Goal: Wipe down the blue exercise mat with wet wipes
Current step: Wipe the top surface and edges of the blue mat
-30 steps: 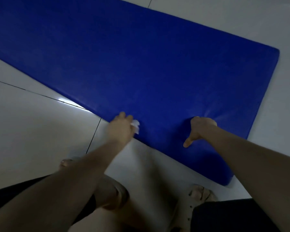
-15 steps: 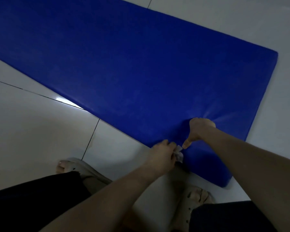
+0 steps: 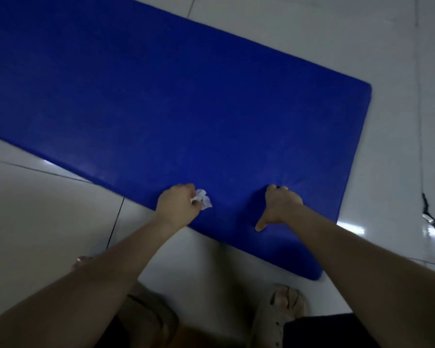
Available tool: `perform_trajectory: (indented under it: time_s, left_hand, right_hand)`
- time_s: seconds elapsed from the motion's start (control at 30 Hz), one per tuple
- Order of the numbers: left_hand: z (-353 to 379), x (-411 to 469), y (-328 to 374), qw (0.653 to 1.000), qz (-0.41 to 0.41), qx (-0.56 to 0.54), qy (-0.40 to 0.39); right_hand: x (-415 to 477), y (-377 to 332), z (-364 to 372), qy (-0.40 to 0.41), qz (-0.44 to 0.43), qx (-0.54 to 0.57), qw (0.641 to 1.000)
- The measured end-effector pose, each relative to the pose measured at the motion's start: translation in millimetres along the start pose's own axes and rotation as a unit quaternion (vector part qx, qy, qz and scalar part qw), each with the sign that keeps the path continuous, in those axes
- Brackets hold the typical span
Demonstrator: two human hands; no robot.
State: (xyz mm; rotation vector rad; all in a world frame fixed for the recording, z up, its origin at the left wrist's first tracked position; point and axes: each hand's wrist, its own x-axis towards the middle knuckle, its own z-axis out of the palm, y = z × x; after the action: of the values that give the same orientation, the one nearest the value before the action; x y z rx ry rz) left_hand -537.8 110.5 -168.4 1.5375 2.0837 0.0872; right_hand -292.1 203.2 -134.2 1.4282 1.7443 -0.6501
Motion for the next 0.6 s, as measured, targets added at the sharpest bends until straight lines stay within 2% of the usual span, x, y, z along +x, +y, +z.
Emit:
perform_trajectory:
  time_s: [0.1, 0.17, 0.23, 0.27, 0.37, 0.47, 0.53, 0.6]
  left_hand:
    - [-10.9, 2.4, 19.9, 0.995, -0.035, -0.062, -0.064]
    - [-13.0, 2.4, 34.0, 0.978, -0.056, -0.118, -0.16]
    - [-11.8, -2.2, 45.4, 0.947, -0.09, -0.196, -0.236]
    - [-11.8, -6.3, 48.5, 0.938, -0.1, -0.226, -0.243]
    - [-16.9, -28.8, 50.9, 0.912, -0.14, -0.291, -0.252]
    - [-33.1, -51.9, 50.0, 0.854, -0.182, -0.372, -0.315]
    - [-48.7, -61.2, 52.1, 0.836, -0.178, -0.386, -0.347]
    - [-59.9, -61.2, 56.5, 0.838, -0.175, -0.392, -0.338]
  right_hand:
    - [-13.4, -12.9, 5.9, 0.05, -0.044, 0.144, 0.987]
    - [-29.6, -35.1, 15.1, 0.103, -0.098, 0.225, 0.964]
    - [-48.2, -64.0, 31.6, 0.148, -0.142, 0.216, 0.955]
    - [-56.7, -77.7, 42.4, 0.164, -0.151, 0.203, 0.953]
    - [-81.7, -95.4, 67.8, 0.207, -0.128, 0.205, 0.948]
    - [-105.8, -95.8, 68.7, 0.228, -0.084, 0.254, 0.936]
    - [-118.2, -95.1, 65.3, 0.243, -0.055, 0.279, 0.928]
    - [-123.7, -96.7, 60.0, 0.253, -0.043, 0.283, 0.924]
